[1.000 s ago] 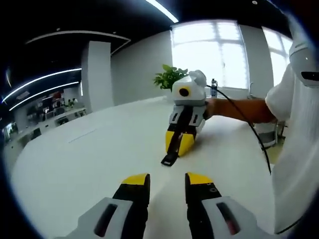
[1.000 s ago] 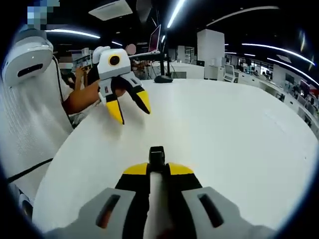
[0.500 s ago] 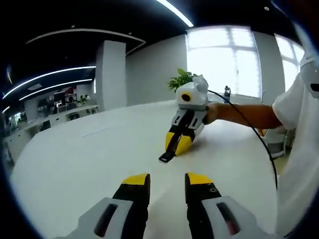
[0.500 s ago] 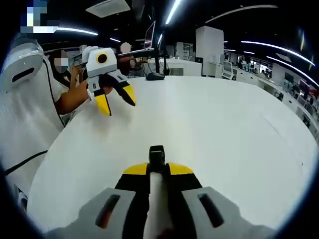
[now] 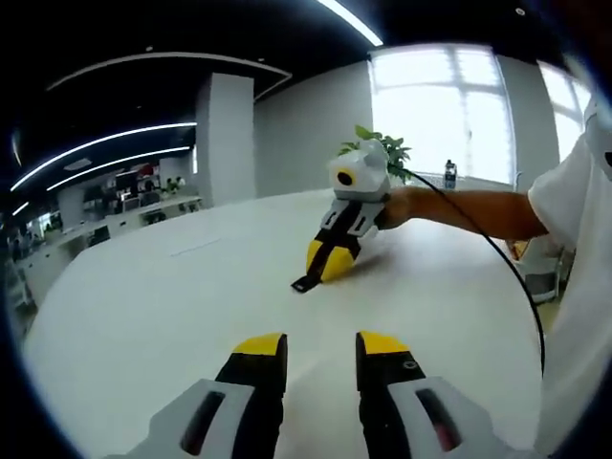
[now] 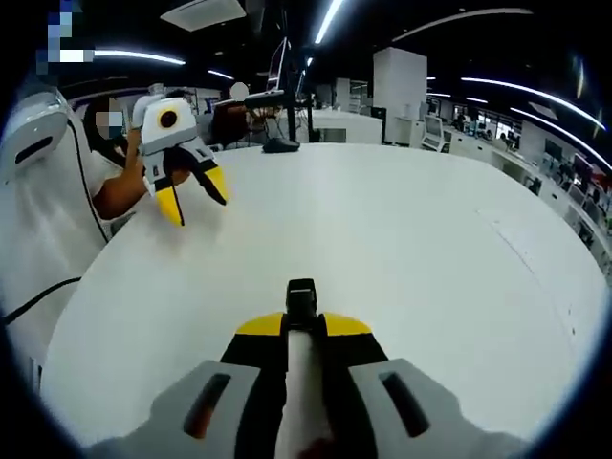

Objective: Snap the two parts of the plastic buckle together until the buckle closes and remains connected.

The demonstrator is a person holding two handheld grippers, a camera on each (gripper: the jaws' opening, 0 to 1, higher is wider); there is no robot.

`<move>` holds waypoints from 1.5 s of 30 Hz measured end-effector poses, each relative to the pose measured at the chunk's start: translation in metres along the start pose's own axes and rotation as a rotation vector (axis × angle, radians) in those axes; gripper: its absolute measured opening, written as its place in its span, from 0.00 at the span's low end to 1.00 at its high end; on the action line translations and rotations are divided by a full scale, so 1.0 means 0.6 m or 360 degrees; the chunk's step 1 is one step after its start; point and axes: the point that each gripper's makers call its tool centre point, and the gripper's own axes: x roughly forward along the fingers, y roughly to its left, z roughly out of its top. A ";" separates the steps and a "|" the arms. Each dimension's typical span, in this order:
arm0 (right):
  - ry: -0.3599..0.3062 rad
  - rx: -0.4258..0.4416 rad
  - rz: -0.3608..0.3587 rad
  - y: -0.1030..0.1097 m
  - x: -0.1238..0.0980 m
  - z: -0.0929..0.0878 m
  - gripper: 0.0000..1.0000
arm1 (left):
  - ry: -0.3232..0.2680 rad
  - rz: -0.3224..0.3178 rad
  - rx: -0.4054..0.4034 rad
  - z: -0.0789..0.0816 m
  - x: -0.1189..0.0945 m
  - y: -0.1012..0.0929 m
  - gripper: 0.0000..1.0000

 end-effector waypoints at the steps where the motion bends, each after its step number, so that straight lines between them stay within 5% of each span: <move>1: 0.0002 -0.0001 0.0002 0.001 0.001 0.001 0.12 | 0.0000 -0.0002 0.0000 0.000 0.000 -0.001 0.28; 27: 0.0045 0.0012 -0.0027 -0.102 0.027 -0.005 0.12 | 0.0023 0.0043 -0.0049 -0.018 -0.004 -0.004 0.28; 45: 0.0040 -0.0003 -0.0029 -0.109 0.023 0.001 0.12 | 0.0024 0.0060 -0.0062 -0.021 -0.012 0.002 0.28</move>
